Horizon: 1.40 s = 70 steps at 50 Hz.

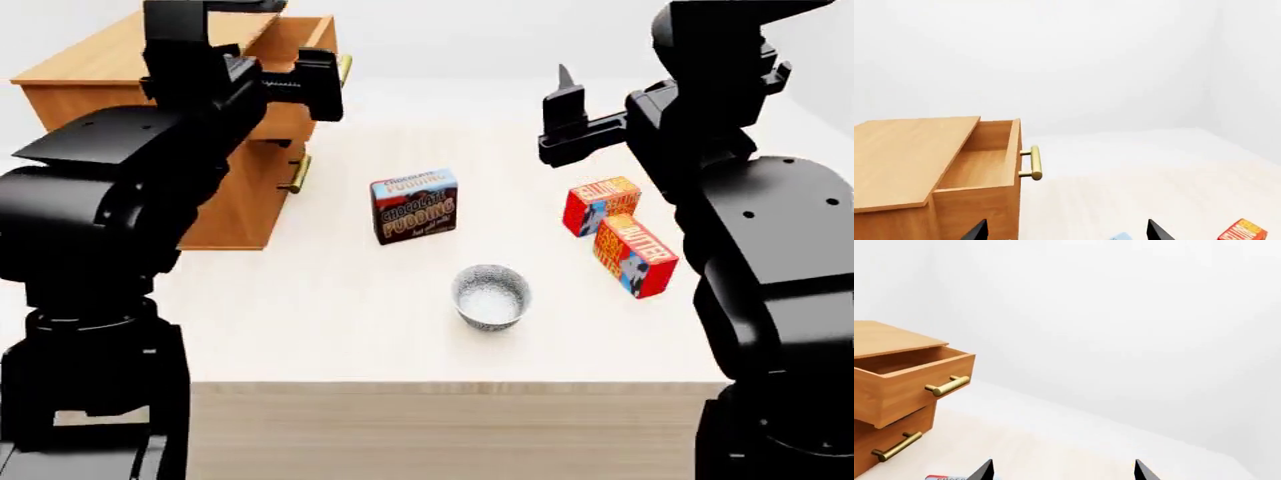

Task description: Put the bowl in the top drawer of the cabinet.

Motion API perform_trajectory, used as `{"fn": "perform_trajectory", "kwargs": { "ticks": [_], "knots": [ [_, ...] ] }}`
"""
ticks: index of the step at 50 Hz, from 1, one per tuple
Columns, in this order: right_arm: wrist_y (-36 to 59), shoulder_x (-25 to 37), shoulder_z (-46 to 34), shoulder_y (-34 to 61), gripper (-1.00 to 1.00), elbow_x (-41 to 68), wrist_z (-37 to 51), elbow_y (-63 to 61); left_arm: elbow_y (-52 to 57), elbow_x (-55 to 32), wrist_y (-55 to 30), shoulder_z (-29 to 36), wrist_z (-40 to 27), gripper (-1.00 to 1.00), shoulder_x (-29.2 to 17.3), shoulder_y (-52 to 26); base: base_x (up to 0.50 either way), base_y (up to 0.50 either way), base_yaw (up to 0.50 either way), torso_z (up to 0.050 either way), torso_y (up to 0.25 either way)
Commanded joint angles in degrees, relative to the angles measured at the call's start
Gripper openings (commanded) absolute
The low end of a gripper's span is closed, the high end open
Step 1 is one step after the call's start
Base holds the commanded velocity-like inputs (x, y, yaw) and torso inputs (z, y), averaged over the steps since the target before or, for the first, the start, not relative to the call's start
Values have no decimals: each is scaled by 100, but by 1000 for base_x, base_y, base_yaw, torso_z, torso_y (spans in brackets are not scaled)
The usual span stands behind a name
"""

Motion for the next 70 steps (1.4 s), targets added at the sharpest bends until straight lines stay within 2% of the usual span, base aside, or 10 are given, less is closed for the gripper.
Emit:
{"fn": "perform_trajectory", "kwargs": {
  "ticks": [1,14,21,60,67,70],
  "knots": [
    [264,96,-155,583,100,14,-99,371,-913,44,-385,194,60,100,8,-1310,12,0,0,0,0],
    [113,225,-256,397,100,-10,-91,192,-1320,76,-501,466,166,100,10,-1586,442,31,0,0,0],
    [7,295,-366,279,100,-89,-28,258,-2034,119,-450,427,113,100,65,-1763,500,0,0,0,0],
    [-333,317,-429,-28,100,65,-106,245,-3002,241,-481,736,41,100,99,-2094,500,0,0,0,1],
    [-397,282,-444,-109,100,73,-74,307,-3838,356,-325,937,166,100,180,-2475,500,0,0,0,0],
    [-402,289,-483,-156,100,51,-48,335,-4279,425,-274,1190,438,100,220,-2691,500,0,0,0,0]
  ]
}}
